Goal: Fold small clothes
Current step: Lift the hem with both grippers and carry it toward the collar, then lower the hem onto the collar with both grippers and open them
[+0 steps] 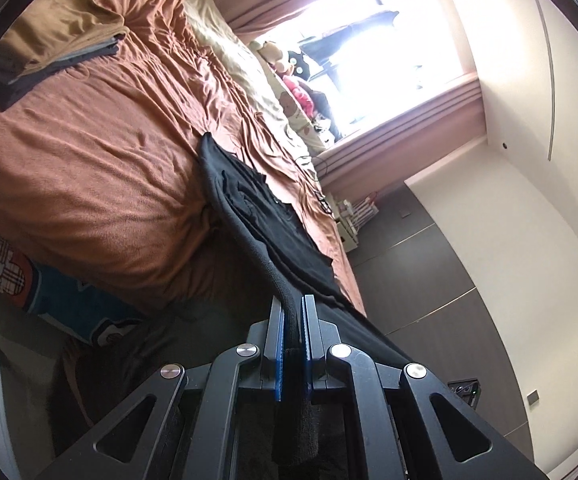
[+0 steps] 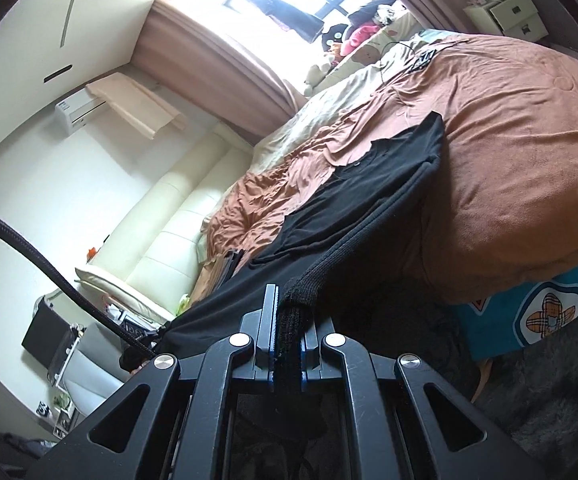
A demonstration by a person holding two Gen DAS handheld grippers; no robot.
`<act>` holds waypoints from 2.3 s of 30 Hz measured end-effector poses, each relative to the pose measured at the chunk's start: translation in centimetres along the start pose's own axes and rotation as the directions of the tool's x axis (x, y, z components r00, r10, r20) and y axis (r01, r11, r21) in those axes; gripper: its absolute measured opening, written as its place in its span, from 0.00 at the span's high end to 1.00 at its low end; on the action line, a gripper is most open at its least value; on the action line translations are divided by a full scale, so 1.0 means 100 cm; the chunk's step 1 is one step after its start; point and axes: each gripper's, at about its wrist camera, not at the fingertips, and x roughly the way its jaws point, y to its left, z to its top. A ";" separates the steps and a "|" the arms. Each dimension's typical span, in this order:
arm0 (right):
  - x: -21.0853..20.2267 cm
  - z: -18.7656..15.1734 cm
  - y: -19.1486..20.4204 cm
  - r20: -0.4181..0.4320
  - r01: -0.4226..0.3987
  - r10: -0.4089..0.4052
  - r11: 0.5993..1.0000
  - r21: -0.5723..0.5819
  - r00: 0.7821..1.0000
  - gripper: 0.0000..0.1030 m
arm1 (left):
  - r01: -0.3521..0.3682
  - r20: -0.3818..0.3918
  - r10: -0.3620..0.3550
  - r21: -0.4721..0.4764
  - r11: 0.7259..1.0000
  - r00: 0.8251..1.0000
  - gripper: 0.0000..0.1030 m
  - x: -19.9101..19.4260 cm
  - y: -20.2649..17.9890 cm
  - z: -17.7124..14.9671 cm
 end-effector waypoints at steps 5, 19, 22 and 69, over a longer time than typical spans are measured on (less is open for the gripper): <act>0.002 0.006 -0.015 0.010 -0.005 0.005 1.000 0.007 1.000 0.95 | 0.011 0.003 -0.011 -0.004 1.000 1.000 0.93 -0.004 0.001 -0.002; 0.039 0.064 -0.033 0.059 0.005 -0.004 1.000 -0.028 0.998 0.95 | 0.014 0.013 -0.015 0.063 0.998 1.000 0.93 0.035 -0.026 0.059; 0.056 0.084 -0.030 0.066 0.016 -0.013 0.999 -0.043 0.998 0.95 | 0.007 0.015 -0.008 0.079 0.997 1.000 0.93 0.052 -0.032 0.080; 0.282 0.279 -0.082 -0.086 0.300 -0.299 0.954 0.003 0.950 0.95 | -0.309 -0.111 0.320 0.110 0.945 0.941 0.93 0.315 0.022 0.263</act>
